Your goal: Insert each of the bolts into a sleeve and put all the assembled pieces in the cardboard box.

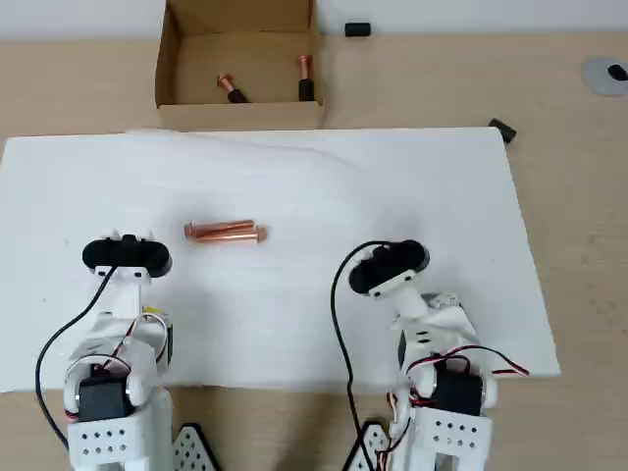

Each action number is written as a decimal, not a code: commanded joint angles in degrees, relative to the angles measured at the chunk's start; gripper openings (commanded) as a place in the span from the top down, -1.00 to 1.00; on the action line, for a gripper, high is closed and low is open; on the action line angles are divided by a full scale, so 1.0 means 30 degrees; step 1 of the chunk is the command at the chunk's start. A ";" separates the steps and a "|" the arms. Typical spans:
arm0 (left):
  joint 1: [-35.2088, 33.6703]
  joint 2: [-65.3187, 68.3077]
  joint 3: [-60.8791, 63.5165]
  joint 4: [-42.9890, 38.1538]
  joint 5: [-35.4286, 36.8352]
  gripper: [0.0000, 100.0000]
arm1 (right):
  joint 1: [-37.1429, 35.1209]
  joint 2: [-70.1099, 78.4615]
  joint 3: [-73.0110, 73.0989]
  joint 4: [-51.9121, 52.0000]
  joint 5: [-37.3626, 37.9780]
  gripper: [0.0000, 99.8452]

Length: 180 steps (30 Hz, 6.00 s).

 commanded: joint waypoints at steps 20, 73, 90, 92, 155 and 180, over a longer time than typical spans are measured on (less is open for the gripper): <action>-0.0264 -0.0073 -0.0088 -0.0205 -0.0088 0.98 | -0.0132 -0.2125 -0.0044 0.0029 -0.0117 0.95; -0.0264 -0.0073 -0.0088 -0.0205 -0.0117 0.98 | -0.0132 -0.2125 -0.0044 0.0029 -0.0117 0.95; -0.0264 -0.0073 -0.0088 -0.0205 -0.0117 0.98 | -0.0132 -0.2125 -0.0044 0.0029 -0.0117 0.95; -0.0264 -0.0073 -0.0088 -0.0205 -0.0117 0.98 | -0.0132 -0.2125 -0.0044 0.0029 -0.0117 0.95; -0.0264 -0.0073 -0.0088 -0.0205 -0.0117 0.98 | -0.0132 -0.2125 -0.0044 0.0029 -0.0117 0.95; -0.0147 -0.0073 -0.0088 -0.0205 -0.0117 0.98 | -0.0220 -0.2125 -0.2095 0.1553 -0.0264 0.94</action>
